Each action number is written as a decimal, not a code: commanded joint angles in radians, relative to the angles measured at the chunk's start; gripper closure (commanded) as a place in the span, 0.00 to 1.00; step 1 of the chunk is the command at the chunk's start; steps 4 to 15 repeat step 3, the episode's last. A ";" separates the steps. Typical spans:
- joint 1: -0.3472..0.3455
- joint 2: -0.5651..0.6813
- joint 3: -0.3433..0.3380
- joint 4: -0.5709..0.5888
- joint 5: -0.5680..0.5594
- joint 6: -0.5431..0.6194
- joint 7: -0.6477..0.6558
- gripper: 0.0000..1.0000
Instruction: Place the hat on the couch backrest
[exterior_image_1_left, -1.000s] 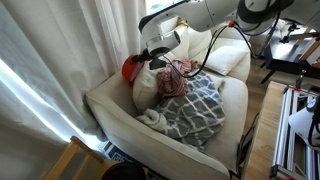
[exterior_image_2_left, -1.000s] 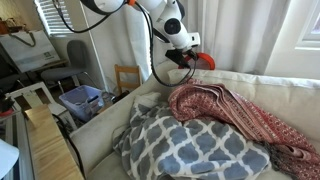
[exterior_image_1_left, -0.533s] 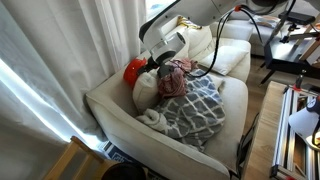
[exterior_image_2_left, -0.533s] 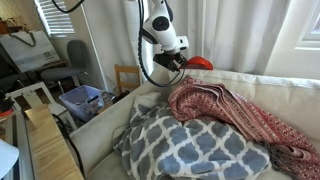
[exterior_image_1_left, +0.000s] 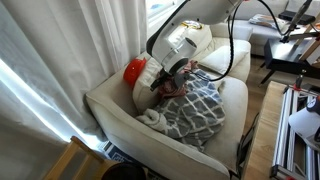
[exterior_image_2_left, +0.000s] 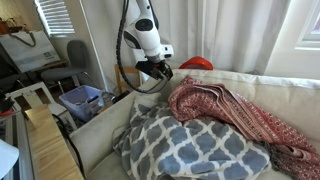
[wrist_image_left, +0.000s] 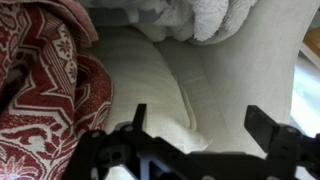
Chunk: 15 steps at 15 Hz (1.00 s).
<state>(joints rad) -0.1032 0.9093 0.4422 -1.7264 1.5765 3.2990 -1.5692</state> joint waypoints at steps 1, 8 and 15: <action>0.000 0.000 0.000 0.007 0.000 0.000 0.000 0.00; 0.000 0.000 0.000 0.018 0.000 0.000 0.000 0.00; 0.000 0.000 0.000 0.018 0.000 0.000 0.000 0.00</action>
